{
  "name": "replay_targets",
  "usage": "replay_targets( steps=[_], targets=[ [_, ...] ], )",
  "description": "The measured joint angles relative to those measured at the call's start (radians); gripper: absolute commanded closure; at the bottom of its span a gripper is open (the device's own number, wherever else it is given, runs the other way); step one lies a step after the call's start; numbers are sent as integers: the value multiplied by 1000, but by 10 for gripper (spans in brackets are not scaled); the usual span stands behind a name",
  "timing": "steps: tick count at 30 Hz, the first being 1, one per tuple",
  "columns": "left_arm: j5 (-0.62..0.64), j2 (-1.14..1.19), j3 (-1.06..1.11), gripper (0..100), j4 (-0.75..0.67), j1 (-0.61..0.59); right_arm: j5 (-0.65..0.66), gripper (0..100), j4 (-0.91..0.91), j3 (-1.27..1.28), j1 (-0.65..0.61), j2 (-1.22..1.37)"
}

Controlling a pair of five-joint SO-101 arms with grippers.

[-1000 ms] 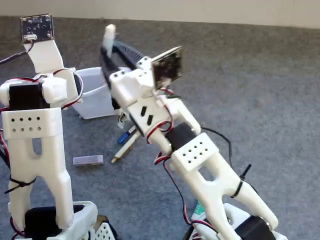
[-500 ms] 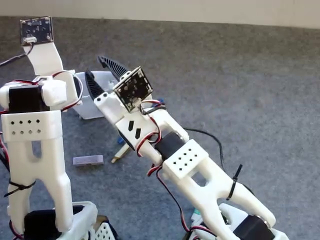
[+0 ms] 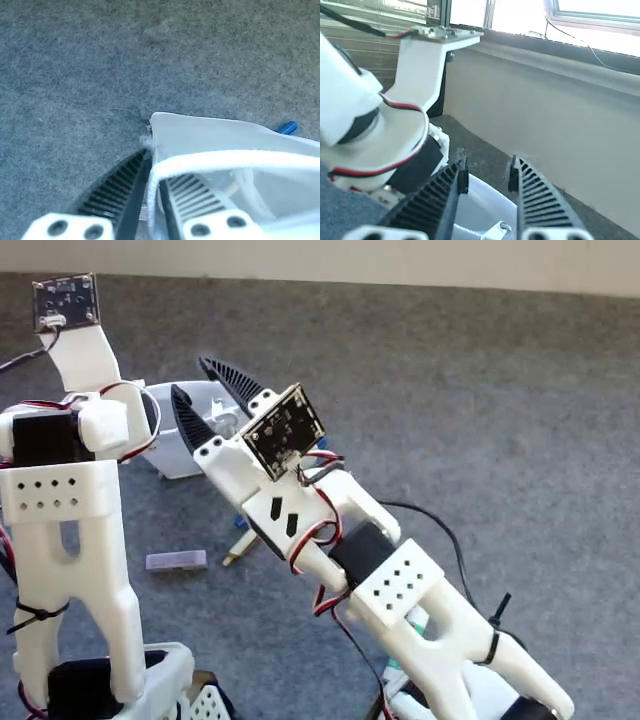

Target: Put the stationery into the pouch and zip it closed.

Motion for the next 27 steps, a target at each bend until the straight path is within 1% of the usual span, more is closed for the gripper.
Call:
replay_targets(
  steps=[4,6,10,15,18,23,27],
  targets=[
    [2,0,0,993,0,-26,-6,871,84,-2,0,-20],
    [2,0,2,993,0,-51,-52,868,163,-29,0,-25],
    [3,0,5,993,0,-94,-176,868,373,-153,49,-34],
    [5,0,8,993,2,-167,-210,868,669,-278,55,-38],
    [5,2,-2,993,3,-216,-210,868,799,-295,57,-38],
    [6,9,-2,993,3,-273,-212,868,961,-295,60,-38],
    [8,12,-2,993,3,-307,-212,868,962,-258,72,-38]
  ],
)
